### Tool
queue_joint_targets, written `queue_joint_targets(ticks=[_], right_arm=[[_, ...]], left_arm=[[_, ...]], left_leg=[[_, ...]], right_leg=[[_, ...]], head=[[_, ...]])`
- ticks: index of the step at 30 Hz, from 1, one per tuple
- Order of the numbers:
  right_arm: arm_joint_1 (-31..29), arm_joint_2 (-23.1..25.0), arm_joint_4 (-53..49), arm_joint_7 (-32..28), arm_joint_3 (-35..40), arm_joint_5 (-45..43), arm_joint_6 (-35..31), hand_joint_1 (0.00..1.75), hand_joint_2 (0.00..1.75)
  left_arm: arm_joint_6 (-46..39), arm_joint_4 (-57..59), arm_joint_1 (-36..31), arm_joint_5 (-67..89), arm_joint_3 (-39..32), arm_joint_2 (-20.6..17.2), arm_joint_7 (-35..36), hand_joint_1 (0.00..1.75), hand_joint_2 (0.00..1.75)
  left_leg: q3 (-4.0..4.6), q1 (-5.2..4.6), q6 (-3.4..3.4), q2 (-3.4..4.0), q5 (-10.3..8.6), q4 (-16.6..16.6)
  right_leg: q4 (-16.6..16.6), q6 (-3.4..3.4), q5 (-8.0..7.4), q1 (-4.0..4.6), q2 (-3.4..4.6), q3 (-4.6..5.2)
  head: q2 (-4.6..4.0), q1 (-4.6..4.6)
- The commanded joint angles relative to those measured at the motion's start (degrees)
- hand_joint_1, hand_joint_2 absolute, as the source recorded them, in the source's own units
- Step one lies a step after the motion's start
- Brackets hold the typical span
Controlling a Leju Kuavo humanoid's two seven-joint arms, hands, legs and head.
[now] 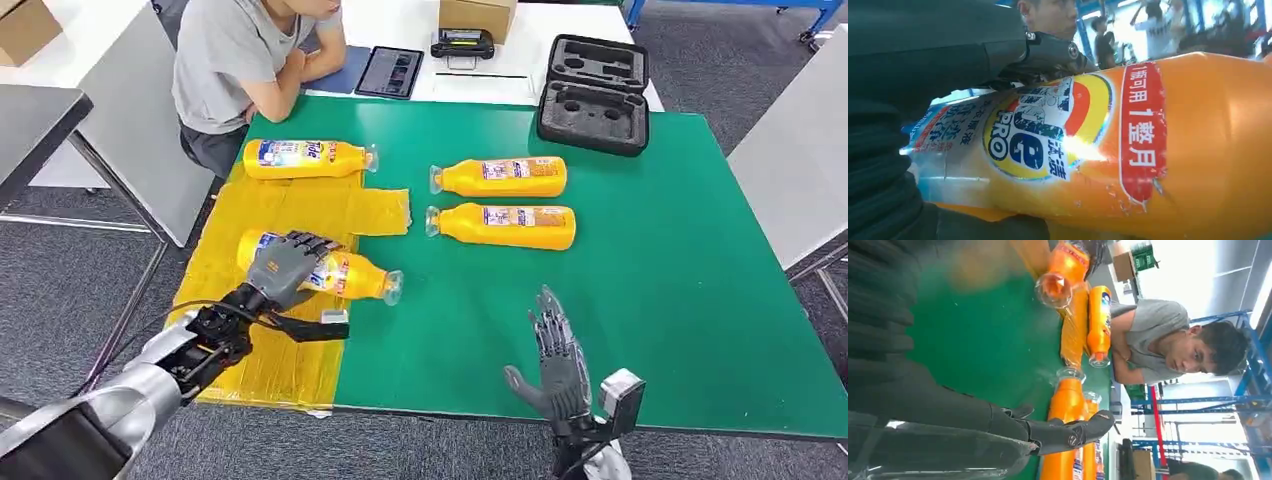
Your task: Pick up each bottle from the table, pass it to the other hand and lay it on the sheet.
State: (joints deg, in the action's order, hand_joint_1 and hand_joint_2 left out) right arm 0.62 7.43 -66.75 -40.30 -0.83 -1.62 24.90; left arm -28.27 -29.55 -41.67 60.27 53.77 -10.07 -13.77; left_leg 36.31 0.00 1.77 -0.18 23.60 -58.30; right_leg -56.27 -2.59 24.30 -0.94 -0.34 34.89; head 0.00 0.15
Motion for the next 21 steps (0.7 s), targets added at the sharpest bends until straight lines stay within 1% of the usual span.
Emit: queue_joint_targets(ticks=[1,4,6,7,8,9,10,11,12,14,15,16,17,18,19,21], right_arm=[[-0.33,1.73,4.56,0.3,0.48,-0.71,-0.79,0.0,1.75],[-0.12,1.9,4.45,0.3,0.4,-0.64,-0.89,0.0,1.75],[-0.69,2.03,5.01,0.3,0.41,-0.55,-1.19,0.0,1.75],[-1.4,2.05,5.69,0.3,0.46,-0.47,-1.42,0.0,1.75],[-1.4,2.05,5.69,0.3,0.46,-0.47,-1.42,0.0,1.75],[-1.52,1.94,5.83,0.3,0.42,-0.39,-1.51,0.0,1.75],[-1.42,1.83,5.73,0.3,0.21,-0.53,-1.56,0.0,1.75],[-1.42,1.83,5.73,0.3,0.21,-0.53,-1.56,0.0,1.75],[-1.42,1.83,5.73,0.3,0.21,-0.53,-1.56,0.0,1.75],[-1.42,1.83,5.73,0.3,0.21,-0.53,-1.56,0.0,1.75],[-1.13,1.68,5.47,0.3,0.05,-0.67,-1.38,0.0,1.75],[-0.88,1.72,5.45,0.3,-0.23,-0.85,-1.11,0.0,1.75],[-0.73,1.76,5.35,0.3,-0.52,-1.01,-0.96,0.0,1.75],[-0.69,1.78,5.22,0.3,-0.63,-0.87,-0.94,0.0,1.75],[-0.66,1.79,5.09,0.3,-0.73,-0.75,-1.03,0.0,1.75],[-0.66,1.79,5.09,0.3,-0.73,-0.75,-1.03,0.0,1.75]], left_arm=[[9.07,6.77,-6.54,3.25,2.26,-1.19,1.49,1.75,1.75],[11.96,6.51,-6.9,1.87,0.43,-1.04,-0.52,1.75,1.75],[14.3,7.18,-8.24,1.83,0.31,-0.26,-0.89,1.75,1.75],[16.47,7.87,-8.75,1.38,-0.25,0.43,-0.93,1.75,1.75],[16.47,7.87,-8.75,1.38,-0.25,0.43,-0.93,1.75,1.75],[18.21,7.79,-8.44,0.21,-1.34,0.44,-2.25,1.75,1.75],[19.2,7.68,-8.11,-0.72,-2.25,0.26,-3.26,1.75,1.75],[19.2,7.68,-8.11,-0.72,-2.25,0.26,-3.26,1.75,1.75],[19.2,7.68,-8.11,-0.72,-2.25,0.26,-3.26,1.75,1.75],[19.2,7.68,-8.11,-0.72,-2.25,0.26,-3.26,1.75,1.75],[19.26,7.5,-7.85,-1.21,-2.62,-0.02,-4.17,1.75,1.75],[19.74,7.11,-7.33,-2.67,-3.87,-0.16,-5.54,1.75,1.75],[20.04,6.78,-6.95,-3.31,-4.4,-0.27,-6.31,1.75,1.75],[20.37,6.51,-6.74,-3.67,-4.71,-0.43,-6.78,1.75,1.75],[20.46,6.34,-6.65,-3.85,-4.87,-0.49,-7.05,1.75,1.75],[20.46,6.34,-6.65,-3.85,-4.87,-0.49,-7.05,1.75,1.75]], left_leg=[[-0.25,0.1,-0.1,0.09,0.11,0.0],[-0.12,0.1,-0.09,-0.02,0.07,-0.04],[-0.24,0.1,-0.1,-0.01,0.12,-0.03],[-0.15,0.1,-0.07,0.05,0.08,-0.03],[-0.27,0.1,-0.1,0.06,0.15,-0.07],[-0.17,0.09,-0.08,0.03,0.09,-0.03],[-0.28,0.1,-0.09,0.06,0.12,-0.02],[-0.44,0.12,-0.13,0.08,0.19,-0.03],[-0.15,0.05,-0.06,0.04,0.05,0.0],[-0.24,0.07,-0.09,0.07,0.09,0.01],[-0.15,0.05,-0.06,0.04,0.05,0.01],[-0.33,0.09,-0.1,0.04,0.14,-0.01],[-0.25,0.08,-0.08,0.05,0.1,0.0],[-0.15,0.03,-0.05,0.05,0.05,0.03],[-0.33,0.07,-0.09,0.08,0.14,0.01],[-0.22,0.05,-0.07,0.06,0.09,0.01]], right_leg=[[0.04,0.12,0.06,0.11,0.09,-0.26],[0.02,0.1,0.06,0.11,-0.01,-0.15],[0.02,0.12,0.09,0.11,0.0,-0.27],[0.02,0.09,0.04,0.1,0.05,-0.17],[-0.02,0.12,0.11,0.11,0.07,-0.29],[0.02,0.09,0.05,0.1,0.05,-0.19],[0.04,0.11,0.07,0.11,0.07,-0.29],[0.04,0.15,0.13,0.13,0.1,-0.44],[0.02,0.07,0.03,0.06,0.06,-0.14],[0.04,0.1,0.05,0.08,0.09,-0.23],[0.03,0.07,0.03,0.06,0.05,-0.14],[0.03,0.12,0.1,0.1,0.06,-0.32],[0.04,0.09,0.07,0.09,0.07,-0.24],[0.03,0.06,0.03,0.03,0.07,-0.13],[0.03,0.11,0.1,0.08,0.1,-0.32],[0.03,0.08,0.05,0.06,0.08,-0.21]], head=[[0.0,-0.02],[0.0,-0.02],[0.0,-0.02],[0.0,-0.04],[0.0,-0.04],[0.0,0.0],[0.0,-0.04],[0.0,-0.02],[0.0,-0.04],[0.0,-0.02],[0.0,-0.02],[0.0,-0.02],[0.0,-0.02],[0.0,-0.02],[0.0,-0.02],[0.0,-0.02]])
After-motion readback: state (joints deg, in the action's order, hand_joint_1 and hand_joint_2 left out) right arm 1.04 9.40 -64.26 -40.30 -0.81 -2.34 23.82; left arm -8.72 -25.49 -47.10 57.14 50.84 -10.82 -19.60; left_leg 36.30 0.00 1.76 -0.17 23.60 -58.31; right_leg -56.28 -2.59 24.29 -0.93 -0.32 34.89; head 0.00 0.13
